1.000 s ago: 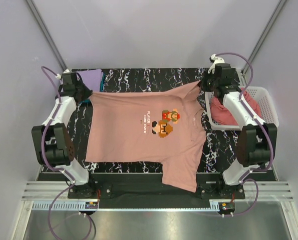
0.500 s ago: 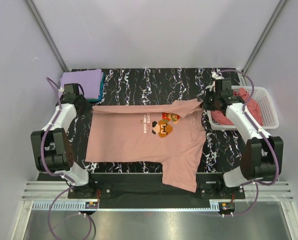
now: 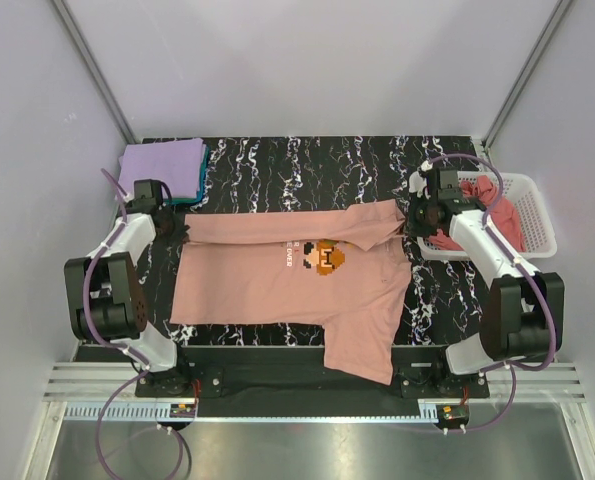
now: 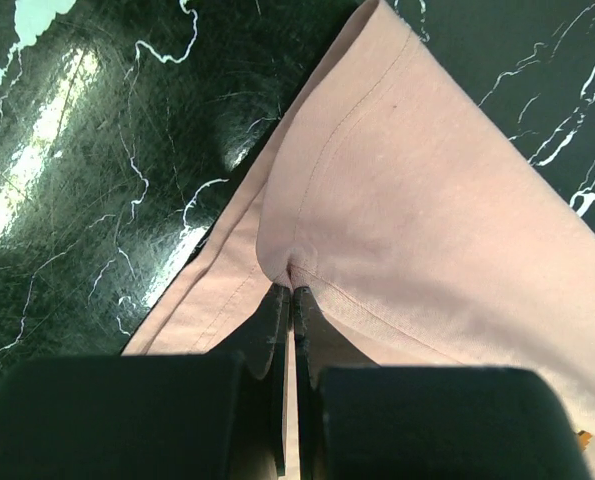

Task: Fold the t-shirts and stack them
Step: Fold the tshirt

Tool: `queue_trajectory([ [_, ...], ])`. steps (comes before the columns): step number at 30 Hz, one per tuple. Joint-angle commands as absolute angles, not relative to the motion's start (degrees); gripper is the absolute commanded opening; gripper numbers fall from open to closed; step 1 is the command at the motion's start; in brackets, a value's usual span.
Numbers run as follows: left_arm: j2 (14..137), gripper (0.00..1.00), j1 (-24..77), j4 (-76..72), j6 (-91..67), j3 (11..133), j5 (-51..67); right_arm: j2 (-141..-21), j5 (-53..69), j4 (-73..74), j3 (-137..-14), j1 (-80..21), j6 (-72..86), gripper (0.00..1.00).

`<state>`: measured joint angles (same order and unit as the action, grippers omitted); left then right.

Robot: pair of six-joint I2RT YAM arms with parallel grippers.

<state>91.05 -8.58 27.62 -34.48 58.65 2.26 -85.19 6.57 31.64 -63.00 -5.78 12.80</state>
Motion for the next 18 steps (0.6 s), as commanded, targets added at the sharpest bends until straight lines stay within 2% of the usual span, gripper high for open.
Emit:
queue_trajectory([
  [1, 91.6, 0.0, -9.0, 27.2, -33.8, 58.2, 0.6, -84.5, 5.0, 32.6, -61.7, -5.9, 11.6, 0.0],
  [5, 92.9, 0.0, -9.1, 28.1, -33.8, 58.1, 0.1, -84.2, 4.6, 32.9, -60.4, -5.8, 11.0, 0.01],
  [11, 94.3, 0.01, -8.9, 29.3, -33.7, 58.3, -2.3, -84.6, 5.2, 33.9, -59.3, -5.8, 11.6, 0.12],
  [12, 94.2, 0.04, -8.9, 29.4, -33.7, 58.3, -2.7, -84.4, 5.0, 34.2, -59.1, -5.8, 11.7, 0.13],
  [13, 94.2, 0.08, -9.0, 30.2, -33.8, 58.4, -3.2, -83.9, 4.7, 34.6, -58.9, -5.8, 11.7, 0.18],
  [14, 94.4, 0.18, -9.0, 30.7, -33.8, 58.6, -4.1, -83.5, 4.3, 35.1, -58.9, -5.9, 11.8, 0.18],
  [18, 94.0, 0.37, -8.9, 34.4, -35.2, 60.6, -6.4, -82.4, 0.9, 38.3, -60.2, -5.9, 12.7, 0.29],
])
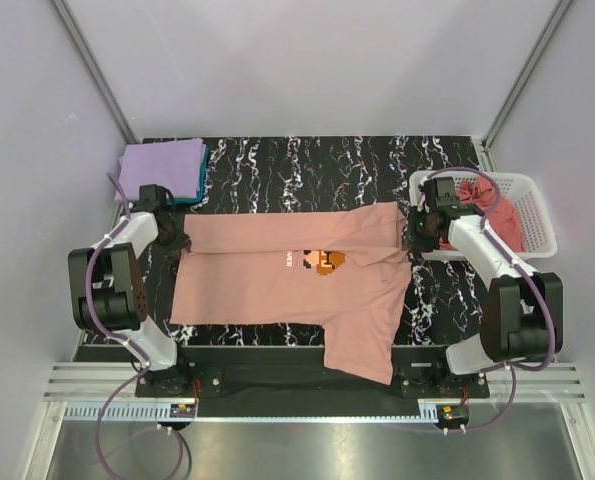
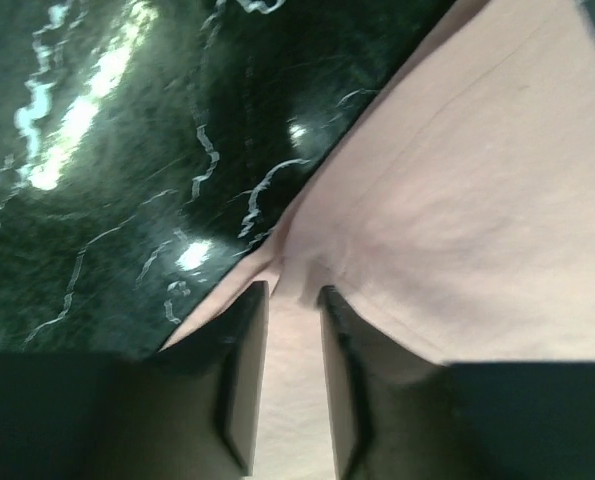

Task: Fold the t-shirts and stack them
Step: Fold the tshirt

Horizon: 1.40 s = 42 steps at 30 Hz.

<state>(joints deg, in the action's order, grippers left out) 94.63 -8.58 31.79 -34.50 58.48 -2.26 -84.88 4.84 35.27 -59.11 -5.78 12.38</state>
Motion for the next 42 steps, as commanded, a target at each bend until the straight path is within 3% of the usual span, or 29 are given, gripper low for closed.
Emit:
queue_trajectory([
  [1, 93.5, 0.4, -8.9, 36.2, -35.8, 61.0, -7.4, -82.4, 0.4, 40.7, -60.8, -5.8, 13.5, 0.3],
  [5, 91.1, 0.5, -8.4, 40.0, -39.2, 64.6, -11.7, -80.2, -1.9, 44.5, -63.8, -5.8, 15.5, 0.37],
  [8, 90.1, 0.58, -7.7, 36.8, -39.7, 65.0, -6.4, -79.3, 3.2, 41.7, -63.9, -6.3, 15.8, 0.43],
  [12, 91.8, 0.58, -7.1, 30.3, -40.1, 62.1, 2.9, -83.1, 1.8, 40.3, -65.8, -12.4, 19.0, 0.41],
  [17, 95.5, 0.57, -7.0, 28.0, -40.0, 60.5, 4.8, -86.7, 0.4, 39.7, -66.5, -21.8, 26.9, 0.41],
  [27, 101.0, 0.51, -7.0, 34.4, -36.7, 64.8, -3.9, -98.5, -3.7, 35.8, -68.8, -26.0, 15.6, 0.34],
  [42, 99.4, 0.56, -6.9, 35.0, -37.0, 72.9, 1.8, -105.4, -8.8, 36.5, -72.1, -31.1, 11.9, 0.3],
])
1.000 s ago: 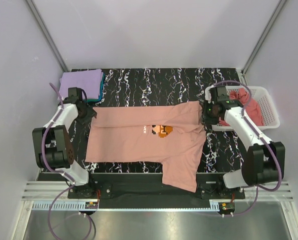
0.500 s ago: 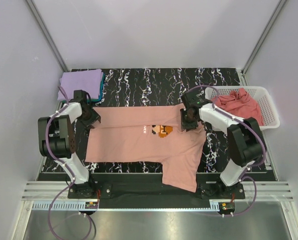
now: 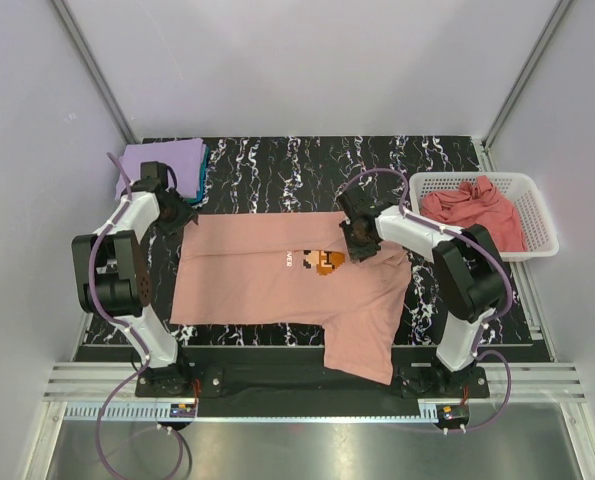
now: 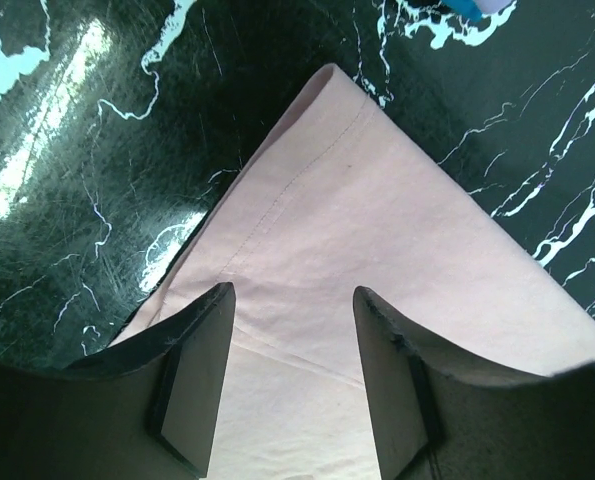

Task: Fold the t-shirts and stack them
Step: Fold the tshirt

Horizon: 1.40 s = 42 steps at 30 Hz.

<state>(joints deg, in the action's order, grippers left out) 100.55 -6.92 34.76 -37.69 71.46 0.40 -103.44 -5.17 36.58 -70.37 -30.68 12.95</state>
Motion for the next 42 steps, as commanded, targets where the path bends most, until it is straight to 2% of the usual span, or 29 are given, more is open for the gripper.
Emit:
queue_trajectory([
  [1, 99.3, 0.56, -6.9, 35.0, -36.9, 72.8, 1.9, -105.6, -8.8, 36.1, -72.0, -31.1, 11.8, 0.29],
  [13, 98.7, 0.56, -6.9, 35.9, -36.8, 73.9, 0.9, -108.4, -10.2, 35.9, -72.5, -31.3, 12.3, 0.25],
  [20, 98.6, 0.56, -6.9, 35.7, -37.3, 74.2, 1.0, -107.8, -9.8, 37.3, -72.8, -31.3, 12.7, 0.13],
  [24, 98.5, 0.56, -6.9, 35.6, -37.4, 74.0, 0.9, -107.8, -7.1, 39.6, -74.4, -31.3, 12.6, 0.1],
  [25, 98.5, 0.56, -6.9, 35.7, -37.6, 73.8, 0.9, -107.9, -6.4, 40.0, -74.7, -31.3, 12.5, 0.01],
  [26, 98.5, 0.56, -6.9, 35.6, -37.6, 73.8, 1.1, -108.1, -4.8, 40.3, -74.9, -31.3, 12.5, 0.0],
  [35, 99.3, 0.56, -6.7, 35.4, -38.5, 73.7, 1.1, -109.4, 3.4, 51.1, -82.7, -31.3, 11.0, 0.0],
  [42, 100.2, 0.57, -6.6, 36.0, -38.5, 74.5, 1.1, -111.3, 11.6, 54.1, -85.9, -31.4, 13.0, 0.0],
])
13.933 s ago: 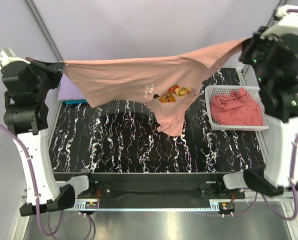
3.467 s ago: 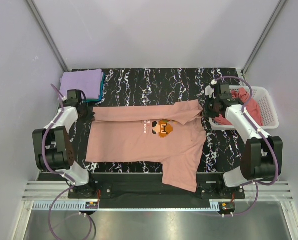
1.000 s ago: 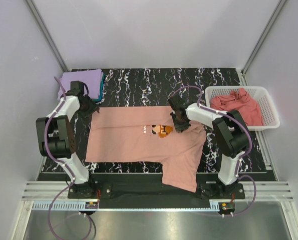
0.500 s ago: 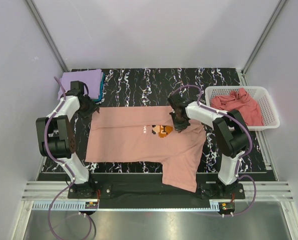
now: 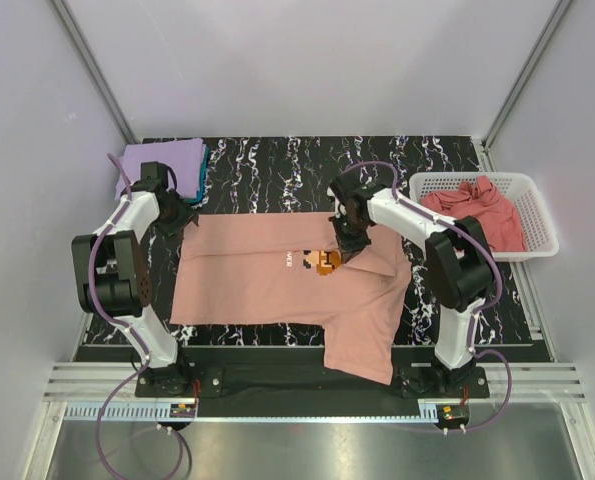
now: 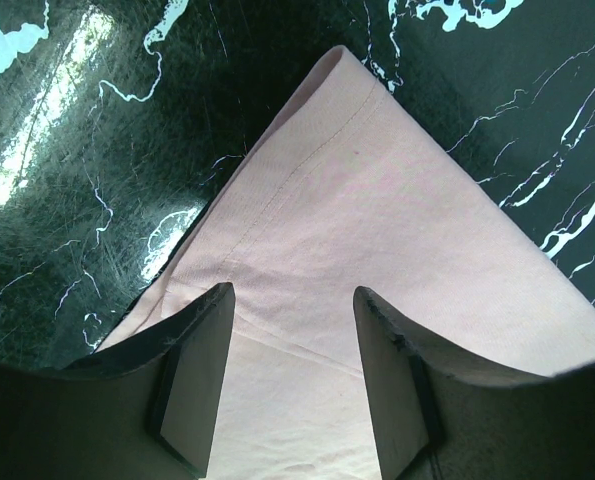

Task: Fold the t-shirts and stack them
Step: Fold the tshirt

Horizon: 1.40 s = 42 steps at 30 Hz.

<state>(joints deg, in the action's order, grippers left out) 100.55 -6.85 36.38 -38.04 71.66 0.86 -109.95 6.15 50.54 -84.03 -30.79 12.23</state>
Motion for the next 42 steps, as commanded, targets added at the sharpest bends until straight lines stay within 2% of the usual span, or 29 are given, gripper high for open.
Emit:
queue_trajectory([
  [1, 100.3, 0.57, -6.6, 36.2, -38.4, 75.0, 1.1, -111.6, 11.8, 54.4, -85.9, -31.4, 13.2, 0.0],
  [5, 101.0, 0.57, -6.5, 37.0, -38.1, 75.8, 1.0, -112.9, 13.0, 54.7, -84.8, -31.6, 12.5, 0.02],
  [8, 101.1, 0.57, -6.5, 37.6, -37.9, 76.1, 0.5, -112.2, 13.5, 54.3, -84.6, -31.5, 12.1, 0.09],
  [12, 103.5, 0.57, -6.5, 38.4, -37.0, 77.4, 0.2, -111.7, 13.0, 56.3, -89.3, -31.5, 11.1, 0.14],
  [15, 105.2, 0.57, -6.3, 38.8, -36.6, 79.1, 0.2, -111.6, 14.3, 57.5, -91.1, -31.5, 10.9, 0.28],
  [17, 105.7, 0.57, -6.2, 38.8, -36.2, 79.5, -1.6, -111.4, 14.4, 57.4, -90.9, -31.6, 11.6, 0.32],
  [19, 106.9, 0.57, -6.0, 38.8, -35.5, 79.7, -2.5, -111.4, 14.5, 57.0, -90.5, -31.5, 12.0, 0.31],
  [21, 108.1, 0.57, -6.0, 39.4, -34.6, 80.2, -3.4, -111.7, 13.8, 56.0, -89.7, -31.5, 12.1, 0.25],
  [24, 109.9, 0.56, -6.0, 39.9, -33.1, 80.6, -5.5, -111.7, 3.7, 54.8, -91.0, -31.0, 12.9, 0.14],
  [28, 112.5, 0.55, -6.0, 39.3, -31.7, 82.7, -7.0, -113.0, -2.4, 51.7, -93.2, -24.5, 17.4, 0.04],
  [36, 119.5, 0.54, -6.0, 41.3, -31.9, 87.5, -7.7, -122.7, -11.9, 49.4, -99.4, -16.9, 17.1, 0.07],
  [41, 119.7, 0.53, -6.0, 42.3, -31.6, 88.6, -9.5, -121.2, -12.2, 48.7, -96.5, -16.9, 18.6, 0.2],
  [42, 119.7, 0.53, -6.0, 42.6, -31.6, 88.9, -10.3, -120.9, -12.7, 49.1, -96.2, -16.8, 18.6, 0.2],
])
